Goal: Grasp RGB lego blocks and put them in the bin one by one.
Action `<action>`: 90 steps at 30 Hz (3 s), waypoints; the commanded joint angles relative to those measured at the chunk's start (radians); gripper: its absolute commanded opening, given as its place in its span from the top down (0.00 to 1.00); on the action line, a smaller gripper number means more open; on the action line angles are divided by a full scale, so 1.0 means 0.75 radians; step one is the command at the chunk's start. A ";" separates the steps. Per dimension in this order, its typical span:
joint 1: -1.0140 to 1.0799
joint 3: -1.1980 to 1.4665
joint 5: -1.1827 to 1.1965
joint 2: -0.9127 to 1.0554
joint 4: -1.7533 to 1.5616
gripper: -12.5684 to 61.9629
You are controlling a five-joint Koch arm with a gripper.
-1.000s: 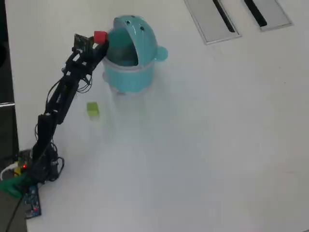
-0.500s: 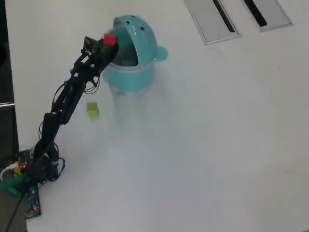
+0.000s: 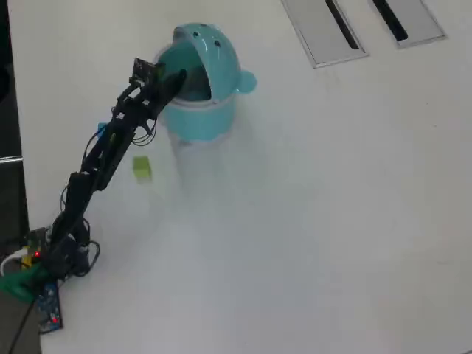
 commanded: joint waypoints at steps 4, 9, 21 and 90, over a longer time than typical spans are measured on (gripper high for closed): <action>0.006 -0.141 -0.004 0.112 -0.022 0.47; -0.022 -0.139 0.004 0.192 0.229 0.41; -0.051 -0.125 0.016 0.432 0.769 0.38; -0.207 1.910 -0.284 1.076 -0.041 0.41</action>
